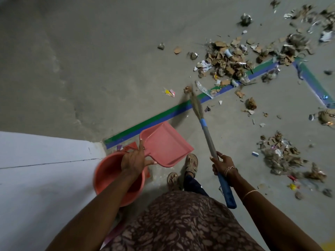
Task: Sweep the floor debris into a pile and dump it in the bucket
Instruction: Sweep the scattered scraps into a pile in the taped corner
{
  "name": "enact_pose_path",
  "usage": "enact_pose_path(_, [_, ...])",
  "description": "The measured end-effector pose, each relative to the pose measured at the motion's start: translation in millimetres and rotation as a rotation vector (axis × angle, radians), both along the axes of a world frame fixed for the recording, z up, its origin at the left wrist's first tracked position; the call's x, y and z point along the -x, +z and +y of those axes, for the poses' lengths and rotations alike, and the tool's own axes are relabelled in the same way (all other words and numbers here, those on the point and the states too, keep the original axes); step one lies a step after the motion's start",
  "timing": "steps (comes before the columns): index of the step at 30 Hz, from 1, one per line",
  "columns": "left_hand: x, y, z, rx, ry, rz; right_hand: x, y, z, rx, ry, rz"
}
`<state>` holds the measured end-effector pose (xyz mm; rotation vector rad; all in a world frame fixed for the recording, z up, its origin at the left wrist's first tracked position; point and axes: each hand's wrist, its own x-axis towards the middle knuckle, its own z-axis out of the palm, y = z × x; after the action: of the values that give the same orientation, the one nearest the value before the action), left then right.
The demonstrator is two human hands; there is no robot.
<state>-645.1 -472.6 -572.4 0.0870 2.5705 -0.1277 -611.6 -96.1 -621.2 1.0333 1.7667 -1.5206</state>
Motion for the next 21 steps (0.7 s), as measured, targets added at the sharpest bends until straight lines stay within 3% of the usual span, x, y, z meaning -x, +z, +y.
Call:
enact_pose_path(9, [-7.1, 15.3, -4.4, 0.054, 0.102, -0.006, 33.6, -2.1, -51.1, 0.080, 0.444, 0.073])
enact_pose_path(13, [-9.8, 24.5, -15.2, 0.125, 0.143, 0.063, 58.3, -12.3, -80.0, 0.104, 0.567, -0.029])
enact_pose_path(21, [8.8, 39.1, -31.1, 0.236, 0.275, 0.018, 69.8, -58.6, -65.3, -0.011, 0.580, -0.173])
